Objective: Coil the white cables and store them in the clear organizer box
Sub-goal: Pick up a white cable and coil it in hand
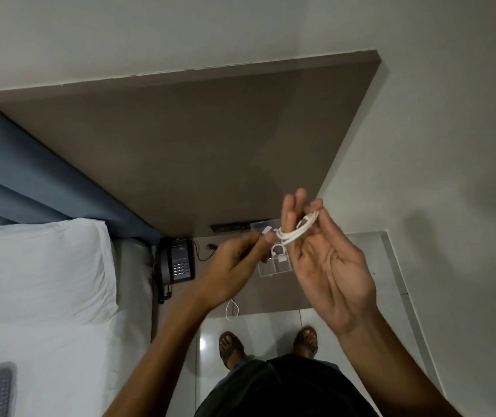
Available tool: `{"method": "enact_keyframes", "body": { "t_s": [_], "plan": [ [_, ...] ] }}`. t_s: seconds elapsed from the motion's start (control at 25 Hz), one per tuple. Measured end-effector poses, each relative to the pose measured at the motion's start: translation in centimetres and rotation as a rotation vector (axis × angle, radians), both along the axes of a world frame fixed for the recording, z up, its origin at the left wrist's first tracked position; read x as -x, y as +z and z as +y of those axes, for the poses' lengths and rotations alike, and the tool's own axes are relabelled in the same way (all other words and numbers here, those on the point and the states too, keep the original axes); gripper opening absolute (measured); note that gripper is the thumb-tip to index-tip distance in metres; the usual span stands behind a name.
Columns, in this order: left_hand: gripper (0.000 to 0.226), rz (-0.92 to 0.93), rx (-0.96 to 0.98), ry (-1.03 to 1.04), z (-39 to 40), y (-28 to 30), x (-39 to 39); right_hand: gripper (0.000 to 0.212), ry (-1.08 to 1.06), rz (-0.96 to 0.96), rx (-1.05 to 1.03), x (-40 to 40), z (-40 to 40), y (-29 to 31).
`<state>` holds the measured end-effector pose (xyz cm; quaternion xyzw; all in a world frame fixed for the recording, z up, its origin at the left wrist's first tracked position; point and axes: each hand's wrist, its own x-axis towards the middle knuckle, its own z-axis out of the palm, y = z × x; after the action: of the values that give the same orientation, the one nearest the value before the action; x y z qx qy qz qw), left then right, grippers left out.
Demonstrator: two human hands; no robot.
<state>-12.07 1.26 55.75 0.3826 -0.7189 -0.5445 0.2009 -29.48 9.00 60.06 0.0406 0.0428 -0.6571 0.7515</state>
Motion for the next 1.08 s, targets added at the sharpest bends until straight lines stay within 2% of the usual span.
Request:
{"method": "enact_keyframes", "body": {
  "t_s": [0.08,0.12,0.24,0.28,0.32,0.36,0.44,0.52,0.68,0.76,0.8,0.88,0.96,1.0,1.04,1.08],
  "plan": [
    [0.042,-0.034,0.016,-0.078,1.2,-0.6,-0.4,0.032,-0.108,0.198,-0.048,0.8,-1.1,0.3],
    [0.042,-0.057,0.023,-0.096,1.5,-0.8,-0.7,0.034,-0.162,0.428,-0.078,1.1,-1.5,0.2],
    [0.035,-0.079,0.029,-0.094,1.4,-0.1,-1.6,0.038,-0.268,1.461,-0.145,1.6,-1.8,-0.9],
    [0.031,-0.055,0.032,-0.088,1.2,0.5,-2.0,0.034,-0.237,1.705,-0.103,1.9,-1.8,-1.4],
    [0.028,-0.027,0.038,-0.073,0.8,1.1,-2.5,0.027,-0.148,1.853,-0.043,2.2,-1.7,-1.9],
    [0.028,0.005,0.048,-0.05,0.3,1.8,-2.8,0.023,-0.018,1.906,0.02,2.5,-1.3,-2.4],
    [0.044,0.095,0.05,0.024,-1.1,3.2,-3.2,0.025,0.243,1.804,0.112,2.4,0.0,-3.3],
    [0.06,0.166,0.076,0.1,-2.6,4.3,-3.3,0.029,0.4,1.533,0.16,1.2,1.6,-3.6],
    [0.062,0.151,0.061,0.098,-3.2,4.8,-1.6,0.035,0.516,0.931,0.187,-1.4,2.6,-3.6],
    [0.064,0.14,-0.014,0.119,-2.2,4.0,-0.1,0.033,0.488,0.517,0.188,-1.6,2.0,-2.6],
    [0.062,0.134,-0.059,0.135,-1.7,3.5,0.6,0.031,0.409,0.322,0.164,-1.5,1.5,-1.7],
    [0.052,0.124,-0.129,0.14,-0.7,2.3,1.1,0.028,0.188,0.099,0.043,-0.4,0.5,-0.4],
    [0.04,0.08,-0.121,0.07,0.5,1.6,1.0,0.028,0.028,0.083,-0.082,0.9,-0.9,0.3],
    [0.034,0.051,-0.095,0.023,1.1,1.3,0.7,0.028,-0.03,0.173,-0.137,1.2,-1.5,0.5],
    [0.028,0.027,-0.059,-0.032,1.5,1.2,0.4,0.029,-0.079,0.344,-0.182,1.4,-2.0,0.4],
    [0.025,0.0,-0.007,-0.088,1.8,1.1,0.2,0.032,-0.117,0.593,-0.212,1.5,-2.4,0.1]
  ]
}}
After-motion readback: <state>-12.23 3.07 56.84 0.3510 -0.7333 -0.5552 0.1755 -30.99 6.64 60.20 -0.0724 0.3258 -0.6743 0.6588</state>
